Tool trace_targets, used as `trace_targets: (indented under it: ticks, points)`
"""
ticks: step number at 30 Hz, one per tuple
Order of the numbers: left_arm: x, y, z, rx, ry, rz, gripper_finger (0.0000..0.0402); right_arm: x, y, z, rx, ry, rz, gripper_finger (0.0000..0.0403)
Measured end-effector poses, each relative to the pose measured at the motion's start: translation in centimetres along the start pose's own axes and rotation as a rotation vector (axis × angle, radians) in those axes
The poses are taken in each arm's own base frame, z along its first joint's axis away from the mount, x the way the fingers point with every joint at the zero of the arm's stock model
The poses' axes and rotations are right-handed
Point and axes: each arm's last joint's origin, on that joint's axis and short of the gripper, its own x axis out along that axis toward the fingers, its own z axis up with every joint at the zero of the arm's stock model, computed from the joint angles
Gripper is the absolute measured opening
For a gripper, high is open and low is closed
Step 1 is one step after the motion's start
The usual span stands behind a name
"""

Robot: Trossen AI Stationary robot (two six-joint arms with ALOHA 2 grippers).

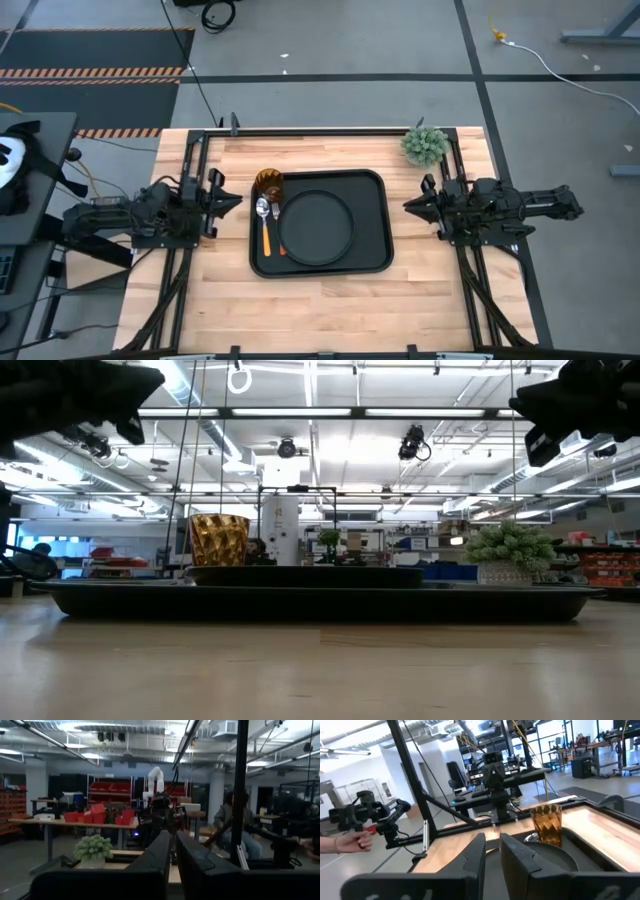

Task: Pick and place plate/cup/fork/spoon on tray
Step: Return to Home Position

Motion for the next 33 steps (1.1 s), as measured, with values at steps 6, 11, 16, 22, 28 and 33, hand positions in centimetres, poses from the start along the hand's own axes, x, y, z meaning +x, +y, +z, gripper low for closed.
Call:
trace_targets:
  ticks: [6,11,16,22,28,33]
  points:
    - [-0.4,0.3,-2.0,-0.043,0.062,0.071,0.0036,0.0,0.1,0.0,-0.083,0.002,0.027,0.0061]
    - [-0.5,0.5,-2.9,-0.016,0.153,0.139,0.0036,0.0,-0.2,-0.3,-0.095,0.027,-0.009,0.0061]
    - [-0.9,0.6,-4.4,0.034,0.319,0.151,0.0036,0.0,-0.9,-0.9,-0.093,0.021,-0.050,0.0061]
    - [-1.2,0.7,-5.1,-0.038,0.393,0.161,0.0036,0.1,-1.3,-2.3,-0.109,-0.061,0.016,0.0061]
    - [-1.1,0.7,-5.1,-0.044,0.386,0.162,0.0036,0.1,-1.7,-2.8,-0.179,-0.012,-0.052,0.0061]
    - [-1.1,0.7,-5.1,-0.044,0.385,0.162,0.0036,0.1,-2.0,-3.2,-0.257,0.026,-0.153,0.0061]
